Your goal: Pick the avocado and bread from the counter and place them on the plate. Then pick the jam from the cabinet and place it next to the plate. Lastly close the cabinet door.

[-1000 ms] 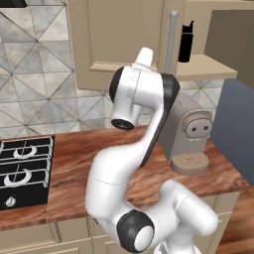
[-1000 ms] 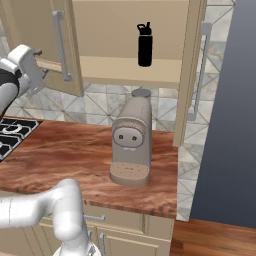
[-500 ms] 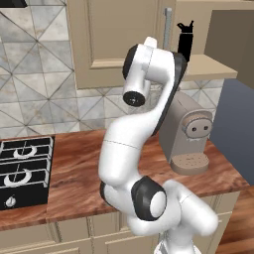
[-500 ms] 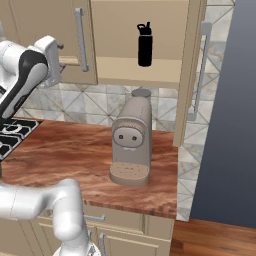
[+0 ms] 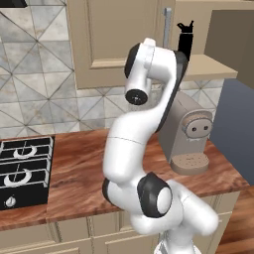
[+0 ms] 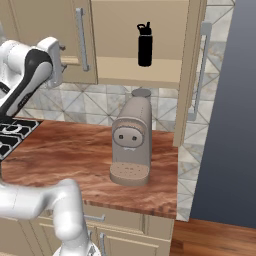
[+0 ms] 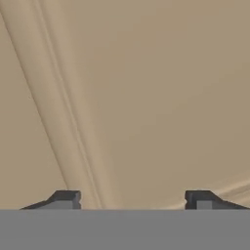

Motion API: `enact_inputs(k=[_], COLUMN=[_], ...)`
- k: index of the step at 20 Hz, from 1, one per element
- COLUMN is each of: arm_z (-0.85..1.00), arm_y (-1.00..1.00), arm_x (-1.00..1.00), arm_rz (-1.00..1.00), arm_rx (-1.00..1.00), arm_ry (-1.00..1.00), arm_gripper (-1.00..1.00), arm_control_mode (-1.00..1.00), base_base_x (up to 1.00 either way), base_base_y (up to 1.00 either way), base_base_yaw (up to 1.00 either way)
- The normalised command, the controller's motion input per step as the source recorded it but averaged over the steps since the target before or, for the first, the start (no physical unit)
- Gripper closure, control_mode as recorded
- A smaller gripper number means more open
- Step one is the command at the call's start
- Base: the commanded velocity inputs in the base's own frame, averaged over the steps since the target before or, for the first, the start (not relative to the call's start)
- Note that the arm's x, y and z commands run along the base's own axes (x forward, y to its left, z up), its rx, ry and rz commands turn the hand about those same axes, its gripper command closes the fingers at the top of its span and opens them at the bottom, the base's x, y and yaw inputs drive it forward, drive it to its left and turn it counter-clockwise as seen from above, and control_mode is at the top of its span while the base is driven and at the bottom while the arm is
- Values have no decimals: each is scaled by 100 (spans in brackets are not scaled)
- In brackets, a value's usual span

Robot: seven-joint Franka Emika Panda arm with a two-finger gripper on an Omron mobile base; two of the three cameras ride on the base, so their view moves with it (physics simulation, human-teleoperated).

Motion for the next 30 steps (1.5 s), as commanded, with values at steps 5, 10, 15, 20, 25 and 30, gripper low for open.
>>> enact_inputs(k=[5,10,15,20,25,30], arm_z=[11,42,62,54,15,0], arm_y=[0,-4,-22,-51,-66,-76], arm_x=[-66,-100,-95,-100,-100,-100], arm_rz=[0,0,0,0,-5,-16], arm_rx=[10,18,20,26,32,40], arm_ry=[4,1,0,0,0,-4], arm_gripper=[-100,-100,-100,-100,-100,-100], arm_control_mode=[-100,-100,-100,-100,-100,-100], base_base_x=[0,0,0,0,0,0], base_base_y=[0,0,0,0,0,0], base_base_yaw=[0,0,0,0,0,0])
